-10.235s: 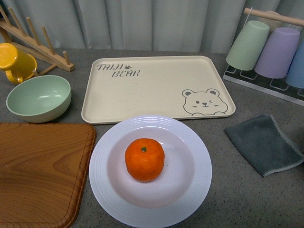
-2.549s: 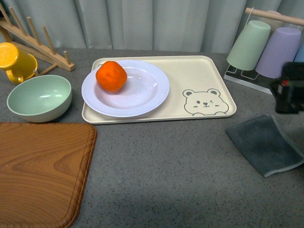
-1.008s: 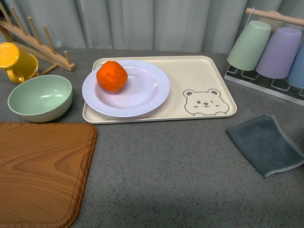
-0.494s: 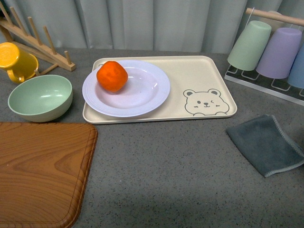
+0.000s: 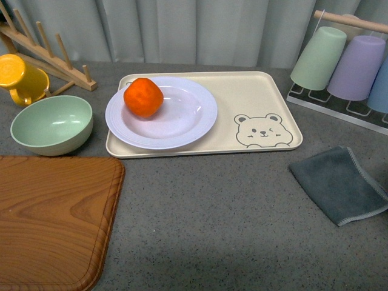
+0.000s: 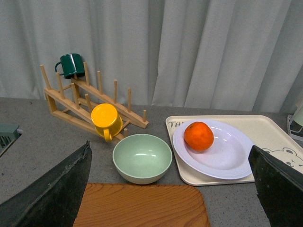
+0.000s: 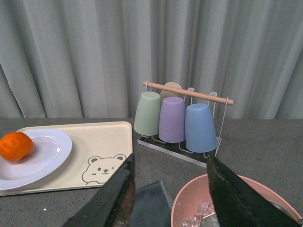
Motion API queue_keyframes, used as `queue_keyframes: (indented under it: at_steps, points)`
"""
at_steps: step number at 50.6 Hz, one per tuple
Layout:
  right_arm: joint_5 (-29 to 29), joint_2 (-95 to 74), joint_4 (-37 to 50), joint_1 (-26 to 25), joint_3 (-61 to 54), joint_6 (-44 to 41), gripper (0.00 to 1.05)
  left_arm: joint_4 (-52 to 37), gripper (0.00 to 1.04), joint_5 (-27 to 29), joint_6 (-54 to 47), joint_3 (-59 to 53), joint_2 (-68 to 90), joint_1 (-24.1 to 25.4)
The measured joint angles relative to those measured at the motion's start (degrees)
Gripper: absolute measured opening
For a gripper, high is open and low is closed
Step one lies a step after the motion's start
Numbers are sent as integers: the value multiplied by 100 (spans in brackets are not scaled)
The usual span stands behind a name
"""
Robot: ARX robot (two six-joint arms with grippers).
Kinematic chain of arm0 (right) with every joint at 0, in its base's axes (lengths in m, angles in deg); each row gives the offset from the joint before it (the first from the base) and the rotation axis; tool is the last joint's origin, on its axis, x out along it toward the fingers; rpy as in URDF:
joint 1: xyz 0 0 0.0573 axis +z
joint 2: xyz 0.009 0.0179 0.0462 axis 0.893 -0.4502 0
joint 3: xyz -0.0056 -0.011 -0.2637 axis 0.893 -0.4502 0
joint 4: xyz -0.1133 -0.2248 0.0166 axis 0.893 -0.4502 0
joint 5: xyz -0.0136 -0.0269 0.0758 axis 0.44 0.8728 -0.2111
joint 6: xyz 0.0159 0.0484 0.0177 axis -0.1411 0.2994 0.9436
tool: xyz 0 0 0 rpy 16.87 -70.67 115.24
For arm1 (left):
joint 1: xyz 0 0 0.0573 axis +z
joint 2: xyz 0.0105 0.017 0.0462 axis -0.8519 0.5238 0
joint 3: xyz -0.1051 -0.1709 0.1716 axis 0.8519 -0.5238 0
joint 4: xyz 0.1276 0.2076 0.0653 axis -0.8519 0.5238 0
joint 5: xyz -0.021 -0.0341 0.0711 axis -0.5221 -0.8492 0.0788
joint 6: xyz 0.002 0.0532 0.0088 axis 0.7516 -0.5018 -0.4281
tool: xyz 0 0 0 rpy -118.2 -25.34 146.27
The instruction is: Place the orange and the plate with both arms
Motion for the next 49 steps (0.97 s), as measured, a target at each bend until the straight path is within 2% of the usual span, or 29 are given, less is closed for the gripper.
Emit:
queue_keyframes:
  at_steps: [4,8,14,49]
  points:
    - [0,0,0,0,0,0,60,0,98,0,0,0,0,0]
    - [0,0,0,0,0,0,79,0,98,-2,0,0,0,0]
    - [0,0,0,0,0,7,97,0,98,-2,0,0,0,0]
    - [0,0,0,0,0,9,96,0,98,-2,0,0,0,0]
